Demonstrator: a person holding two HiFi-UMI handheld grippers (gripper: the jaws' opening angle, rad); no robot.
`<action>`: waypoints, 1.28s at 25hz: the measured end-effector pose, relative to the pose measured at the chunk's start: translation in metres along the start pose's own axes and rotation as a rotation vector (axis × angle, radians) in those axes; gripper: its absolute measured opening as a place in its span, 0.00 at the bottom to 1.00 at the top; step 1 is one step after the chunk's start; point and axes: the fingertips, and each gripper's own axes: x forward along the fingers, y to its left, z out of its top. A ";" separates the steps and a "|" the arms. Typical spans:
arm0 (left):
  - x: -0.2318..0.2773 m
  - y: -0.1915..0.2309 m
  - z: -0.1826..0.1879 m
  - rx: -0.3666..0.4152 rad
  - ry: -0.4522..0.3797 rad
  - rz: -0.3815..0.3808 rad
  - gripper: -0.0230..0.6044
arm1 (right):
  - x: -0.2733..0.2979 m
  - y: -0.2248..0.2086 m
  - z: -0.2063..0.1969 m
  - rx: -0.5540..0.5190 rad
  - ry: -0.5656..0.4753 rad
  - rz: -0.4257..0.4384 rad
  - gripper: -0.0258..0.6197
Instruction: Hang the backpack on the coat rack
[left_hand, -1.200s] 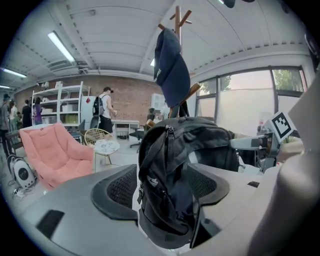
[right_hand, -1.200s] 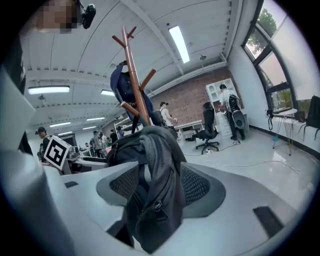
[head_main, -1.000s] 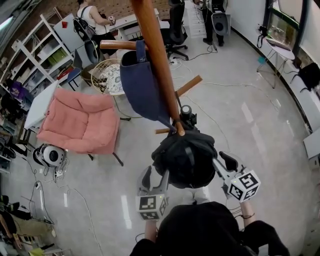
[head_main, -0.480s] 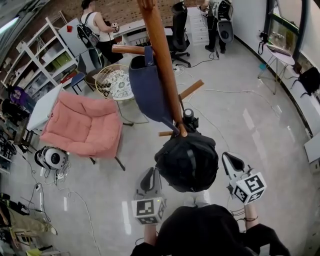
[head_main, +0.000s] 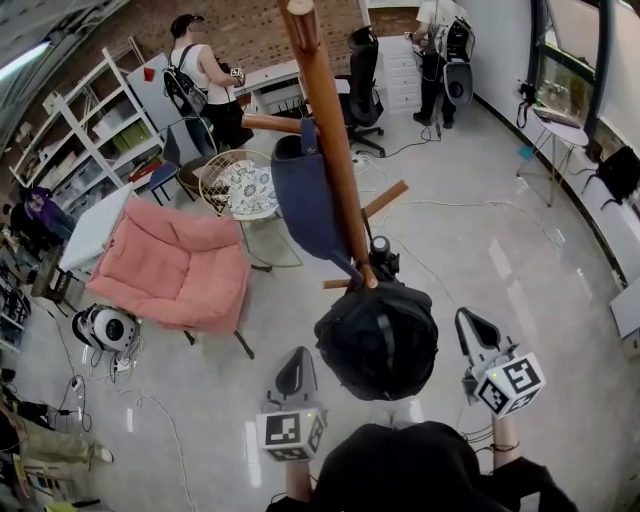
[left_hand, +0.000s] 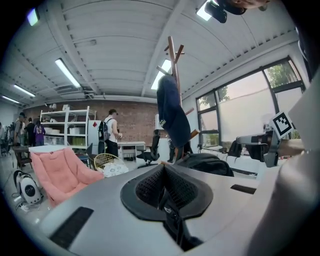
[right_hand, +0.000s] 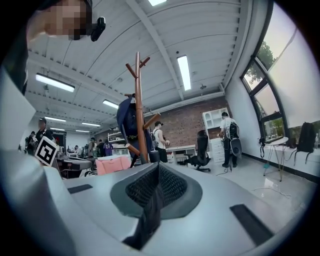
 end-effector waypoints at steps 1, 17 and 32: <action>-0.001 0.001 0.002 -0.001 -0.007 0.000 0.06 | -0.001 0.000 0.002 -0.002 -0.003 -0.001 0.06; 0.003 -0.001 0.002 -0.016 -0.022 -0.022 0.06 | 0.001 -0.007 0.005 -0.014 -0.022 -0.037 0.06; 0.008 -0.002 -0.005 -0.023 -0.005 -0.035 0.06 | 0.002 -0.011 -0.001 0.004 -0.017 -0.048 0.06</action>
